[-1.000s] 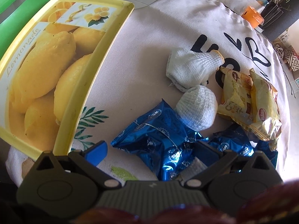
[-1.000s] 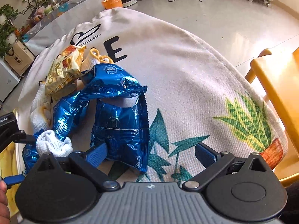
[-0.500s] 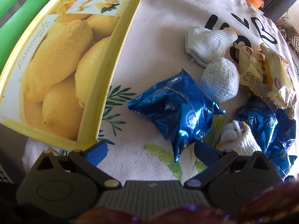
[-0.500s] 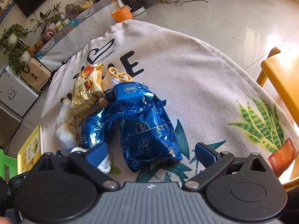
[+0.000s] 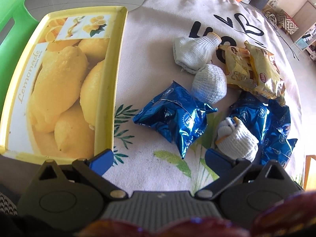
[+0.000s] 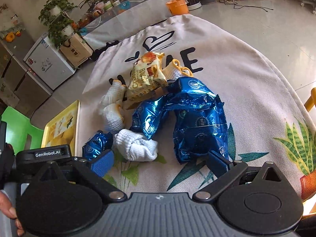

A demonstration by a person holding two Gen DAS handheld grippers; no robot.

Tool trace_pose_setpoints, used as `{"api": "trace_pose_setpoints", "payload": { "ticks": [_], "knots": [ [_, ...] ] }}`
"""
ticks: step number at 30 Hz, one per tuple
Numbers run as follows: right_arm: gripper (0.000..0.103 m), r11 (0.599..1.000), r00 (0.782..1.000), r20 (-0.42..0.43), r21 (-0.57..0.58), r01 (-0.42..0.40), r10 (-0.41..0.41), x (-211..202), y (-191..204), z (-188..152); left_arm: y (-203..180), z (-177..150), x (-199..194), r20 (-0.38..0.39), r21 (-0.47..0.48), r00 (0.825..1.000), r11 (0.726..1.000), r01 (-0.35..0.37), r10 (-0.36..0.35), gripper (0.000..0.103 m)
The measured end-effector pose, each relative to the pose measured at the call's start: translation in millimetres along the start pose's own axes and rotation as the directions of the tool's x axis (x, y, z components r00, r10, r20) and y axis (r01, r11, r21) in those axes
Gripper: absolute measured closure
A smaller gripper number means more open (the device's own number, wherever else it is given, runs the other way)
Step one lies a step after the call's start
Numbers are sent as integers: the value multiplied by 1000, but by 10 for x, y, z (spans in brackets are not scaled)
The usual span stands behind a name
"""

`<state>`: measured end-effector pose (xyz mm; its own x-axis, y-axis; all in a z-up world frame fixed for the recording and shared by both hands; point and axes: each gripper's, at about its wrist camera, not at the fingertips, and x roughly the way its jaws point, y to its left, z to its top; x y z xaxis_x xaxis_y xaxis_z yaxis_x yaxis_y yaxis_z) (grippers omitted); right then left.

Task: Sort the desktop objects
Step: 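Lower the open right gripper around the white knit glove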

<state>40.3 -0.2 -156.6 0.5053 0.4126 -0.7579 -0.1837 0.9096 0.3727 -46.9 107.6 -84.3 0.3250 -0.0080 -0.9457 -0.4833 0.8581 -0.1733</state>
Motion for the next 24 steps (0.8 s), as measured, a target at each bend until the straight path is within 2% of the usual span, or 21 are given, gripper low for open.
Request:
{"api": "trace_pose_setpoints", "payload": {
  "ticks": [4, 6, 11, 14, 20, 24],
  "knots": [
    [2, 997, 998, -53, -66, -37, 33, 30, 89, 44, -4, 16, -13, -1, 23, 999, 999, 35, -35, 1],
    [6, 992, 995, -89, -115, -54, 44, 73, 115, 98, -15, 42, -13, 0, 44, 999, 998, 43, -43, 1],
    [11, 969, 978, -195, -215, -122, 80, 241, 179, 248, -102, 110, -42, 23, 179, 1000, 984, 6, -10, 1],
    [11, 947, 972, -218, -281, -153, 92, 330, 251, 272, -151, 146, -24, 32, 244, 999, 970, -7, -1, 1],
    [12, 962, 966, -232, -213, -168, 117, 543, 174, 263, -146, 208, 116, -7, 245, 999, 968, 44, -44, 1],
    [17, 958, 966, -236, -234, -162, 106, 639, 181, 263, -234, 235, 195, -16, 303, 999, 952, 43, -40, 0]
  ]
}}
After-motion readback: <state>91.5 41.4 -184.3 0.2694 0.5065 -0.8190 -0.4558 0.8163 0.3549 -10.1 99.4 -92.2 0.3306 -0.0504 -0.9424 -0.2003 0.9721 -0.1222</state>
